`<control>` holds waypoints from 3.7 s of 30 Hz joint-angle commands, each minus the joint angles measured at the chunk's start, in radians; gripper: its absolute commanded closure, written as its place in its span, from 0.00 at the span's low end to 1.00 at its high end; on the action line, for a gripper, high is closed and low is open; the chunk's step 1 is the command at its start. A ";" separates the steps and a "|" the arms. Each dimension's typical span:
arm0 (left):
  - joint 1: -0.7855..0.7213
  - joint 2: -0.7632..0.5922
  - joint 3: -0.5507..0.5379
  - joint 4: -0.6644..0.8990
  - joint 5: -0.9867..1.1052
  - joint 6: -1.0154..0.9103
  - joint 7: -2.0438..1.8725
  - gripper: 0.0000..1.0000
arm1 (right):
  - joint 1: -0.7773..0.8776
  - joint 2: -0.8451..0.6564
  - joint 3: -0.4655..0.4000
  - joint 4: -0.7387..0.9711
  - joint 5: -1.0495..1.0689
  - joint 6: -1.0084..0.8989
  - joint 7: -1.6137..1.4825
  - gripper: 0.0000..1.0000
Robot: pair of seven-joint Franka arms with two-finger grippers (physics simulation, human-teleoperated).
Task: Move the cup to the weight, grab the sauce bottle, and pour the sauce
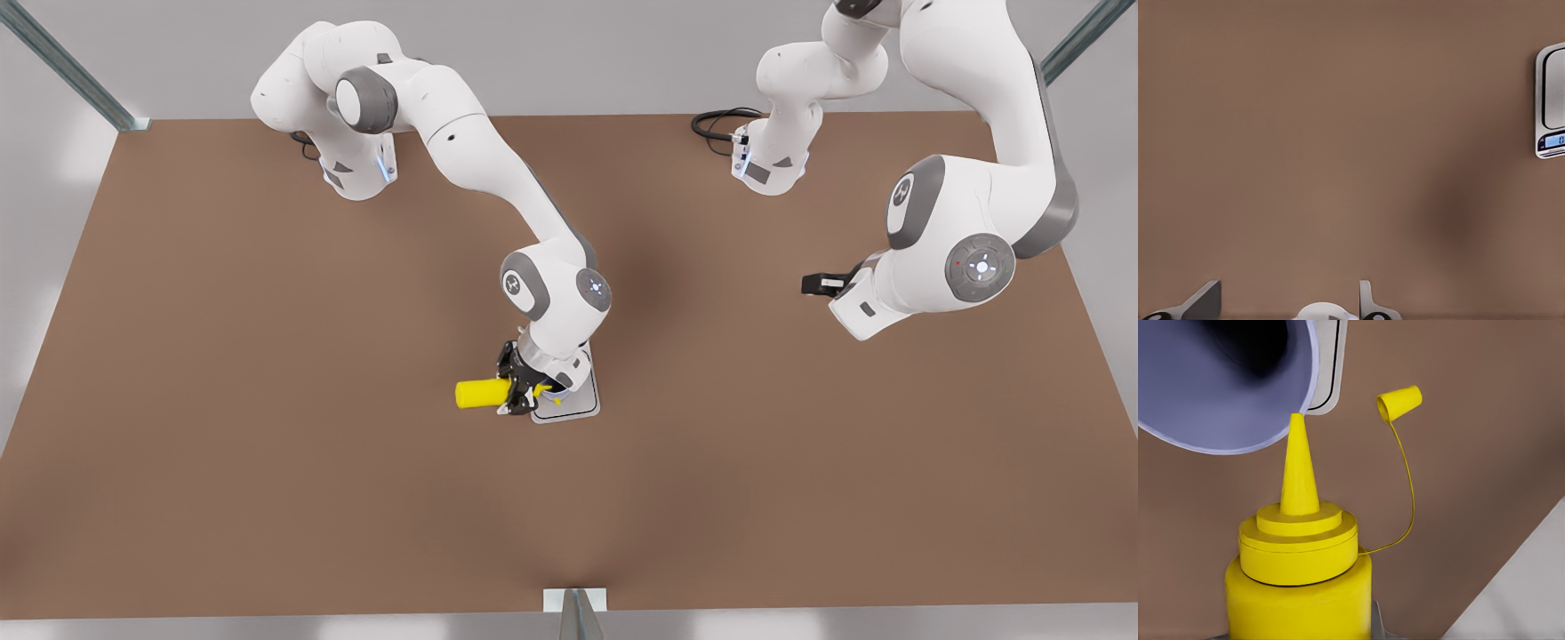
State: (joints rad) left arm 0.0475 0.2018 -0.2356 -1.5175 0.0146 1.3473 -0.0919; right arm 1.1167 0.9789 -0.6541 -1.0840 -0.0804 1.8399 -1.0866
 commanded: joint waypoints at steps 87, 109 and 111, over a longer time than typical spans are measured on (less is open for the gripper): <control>0.012 -0.005 -0.030 -0.004 0.041 0.036 -0.005 0.00 | -0.919 0.178 0.450 -0.060 1.736 -0.122 -1.319 0.00; 0.009 -0.007 -0.034 0.002 0.047 0.035 -0.006 0.00 | -0.988 0.176 0.446 -0.048 1.734 -0.133 -1.333 0.00; 0.009 -0.005 -0.034 0.000 0.048 0.036 -0.006 0.00 | -1.020 0.168 0.439 -0.047 1.725 -0.163 -1.333 0.00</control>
State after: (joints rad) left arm 0.0564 0.1970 -0.2692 -1.5173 0.0614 1.3835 -0.0969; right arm 0.1013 1.1495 -0.2138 -1.1313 1.6479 1.7065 -2.4030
